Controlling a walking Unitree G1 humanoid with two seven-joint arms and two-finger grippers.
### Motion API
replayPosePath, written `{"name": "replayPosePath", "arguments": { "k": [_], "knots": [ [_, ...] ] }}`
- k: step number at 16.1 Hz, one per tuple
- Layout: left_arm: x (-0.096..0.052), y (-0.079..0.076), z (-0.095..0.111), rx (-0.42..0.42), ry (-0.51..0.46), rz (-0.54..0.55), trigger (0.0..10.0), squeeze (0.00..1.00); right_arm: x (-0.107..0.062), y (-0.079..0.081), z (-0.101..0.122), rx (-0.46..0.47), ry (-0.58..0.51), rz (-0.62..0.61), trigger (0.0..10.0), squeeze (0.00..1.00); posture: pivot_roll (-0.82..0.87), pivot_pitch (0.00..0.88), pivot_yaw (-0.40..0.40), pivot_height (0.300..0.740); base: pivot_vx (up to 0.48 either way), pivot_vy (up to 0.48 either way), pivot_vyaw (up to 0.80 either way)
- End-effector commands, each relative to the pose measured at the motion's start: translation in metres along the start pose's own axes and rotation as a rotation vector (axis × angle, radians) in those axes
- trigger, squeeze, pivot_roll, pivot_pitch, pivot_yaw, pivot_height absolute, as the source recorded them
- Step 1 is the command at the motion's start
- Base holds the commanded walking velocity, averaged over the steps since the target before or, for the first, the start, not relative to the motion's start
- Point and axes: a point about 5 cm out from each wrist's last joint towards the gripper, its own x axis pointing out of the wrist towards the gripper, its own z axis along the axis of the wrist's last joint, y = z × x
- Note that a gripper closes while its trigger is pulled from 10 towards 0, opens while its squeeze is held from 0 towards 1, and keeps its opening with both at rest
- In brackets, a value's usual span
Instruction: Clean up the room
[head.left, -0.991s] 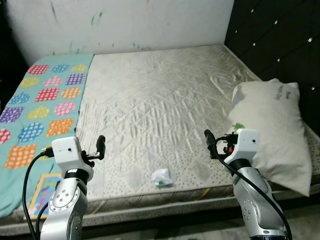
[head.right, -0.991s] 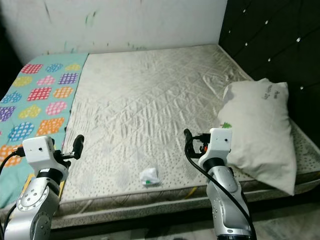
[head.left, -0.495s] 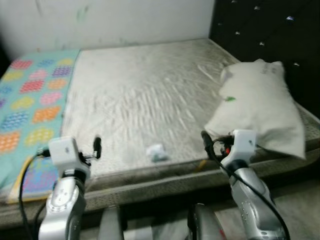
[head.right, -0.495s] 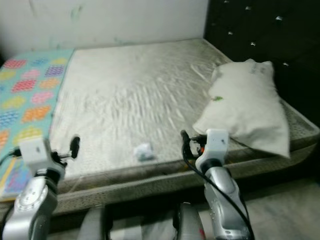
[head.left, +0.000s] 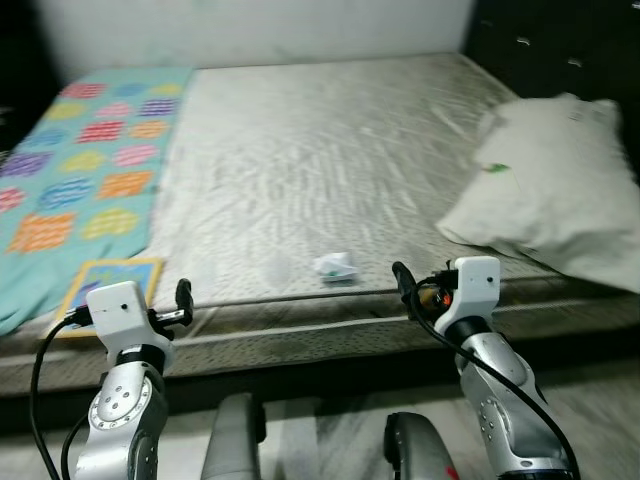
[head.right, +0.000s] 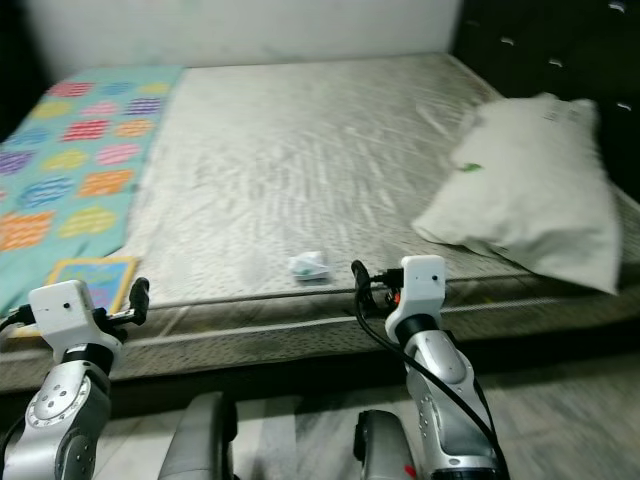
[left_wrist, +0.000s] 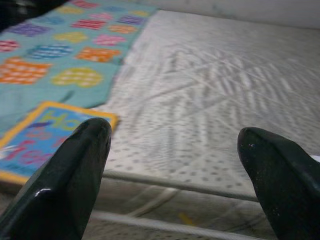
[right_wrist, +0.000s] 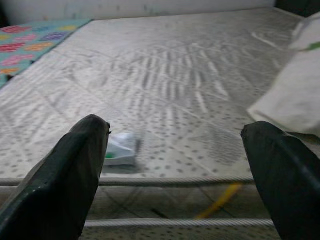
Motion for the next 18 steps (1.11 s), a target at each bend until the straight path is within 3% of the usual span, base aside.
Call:
{"name": "replayPosePath", "arguments": {
  "k": [1, 5, 18],
  "knots": [
    [0.0001, -0.0004, 0.0043, 0.007, -0.017, -0.003, 10.0, 0.00, 0.0016, 0.0054, 0.0066, -0.022, -0.030, 0.037, 10.0, 0.00, -0.09, 0.035, 0.036, 0.580, 0.000, 0.000, 0.80],
    [-0.0005, -0.0016, 0.0037, 0.000, -0.017, -0.015, 10.0, 0.00, 0.0016, 0.0089, 0.0063, -0.025, -0.034, 0.064, 10.0, 0.00, -0.08, 0.033, 0.033, 0.580, 0.000, 0.000, 0.80],
    [-0.0021, -0.0062, 0.0060, -0.035, -0.031, -0.061, 10.0, 0.00, 0.0028, 0.0079, 0.0051, -0.036, -0.029, 0.067, 10.0, 0.00, -0.09, 0.040, 0.029, 0.580, 0.040, 0.000, 0.15]
  ]
}}
